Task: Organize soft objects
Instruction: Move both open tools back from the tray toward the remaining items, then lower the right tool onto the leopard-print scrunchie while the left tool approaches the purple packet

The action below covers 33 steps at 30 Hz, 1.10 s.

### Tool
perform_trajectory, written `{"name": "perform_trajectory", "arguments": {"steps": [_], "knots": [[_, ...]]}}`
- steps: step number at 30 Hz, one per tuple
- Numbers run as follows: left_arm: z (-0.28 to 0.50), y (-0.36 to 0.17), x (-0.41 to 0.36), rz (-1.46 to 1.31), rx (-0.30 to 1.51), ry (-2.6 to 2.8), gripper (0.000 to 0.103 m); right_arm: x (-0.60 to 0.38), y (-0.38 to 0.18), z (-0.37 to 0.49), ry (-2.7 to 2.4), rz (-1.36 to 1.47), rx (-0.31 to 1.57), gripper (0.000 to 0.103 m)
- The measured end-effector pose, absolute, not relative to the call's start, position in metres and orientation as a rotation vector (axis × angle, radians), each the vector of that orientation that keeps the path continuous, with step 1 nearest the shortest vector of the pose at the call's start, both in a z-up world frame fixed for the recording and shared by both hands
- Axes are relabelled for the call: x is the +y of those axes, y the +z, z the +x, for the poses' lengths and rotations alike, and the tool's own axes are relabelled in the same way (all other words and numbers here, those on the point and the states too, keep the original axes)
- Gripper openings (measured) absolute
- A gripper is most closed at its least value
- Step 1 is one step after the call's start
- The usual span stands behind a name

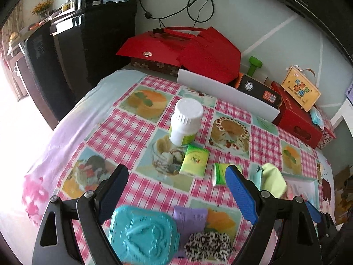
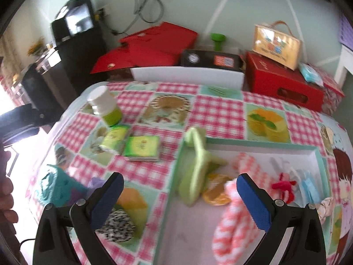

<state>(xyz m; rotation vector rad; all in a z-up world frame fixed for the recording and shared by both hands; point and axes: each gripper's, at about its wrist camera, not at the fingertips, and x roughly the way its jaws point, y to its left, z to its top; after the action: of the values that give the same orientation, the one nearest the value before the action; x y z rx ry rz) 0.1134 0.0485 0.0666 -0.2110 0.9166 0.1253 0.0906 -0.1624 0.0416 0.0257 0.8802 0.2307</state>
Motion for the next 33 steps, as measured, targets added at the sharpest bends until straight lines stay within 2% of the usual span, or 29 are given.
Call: {"name": "perform_trajectory", "arguments": {"steps": [19,33], "knots": [[0.031,0.053,0.050,-0.257,0.939,0.146,0.090,-0.134,0.027,0.033,0.357,0.022,0.886,0.103],[0.003,0.026,0.040,-0.322,0.976,0.149,0.090,-0.133,0.013,0.016,0.391,0.023,0.920,0.103]]}}
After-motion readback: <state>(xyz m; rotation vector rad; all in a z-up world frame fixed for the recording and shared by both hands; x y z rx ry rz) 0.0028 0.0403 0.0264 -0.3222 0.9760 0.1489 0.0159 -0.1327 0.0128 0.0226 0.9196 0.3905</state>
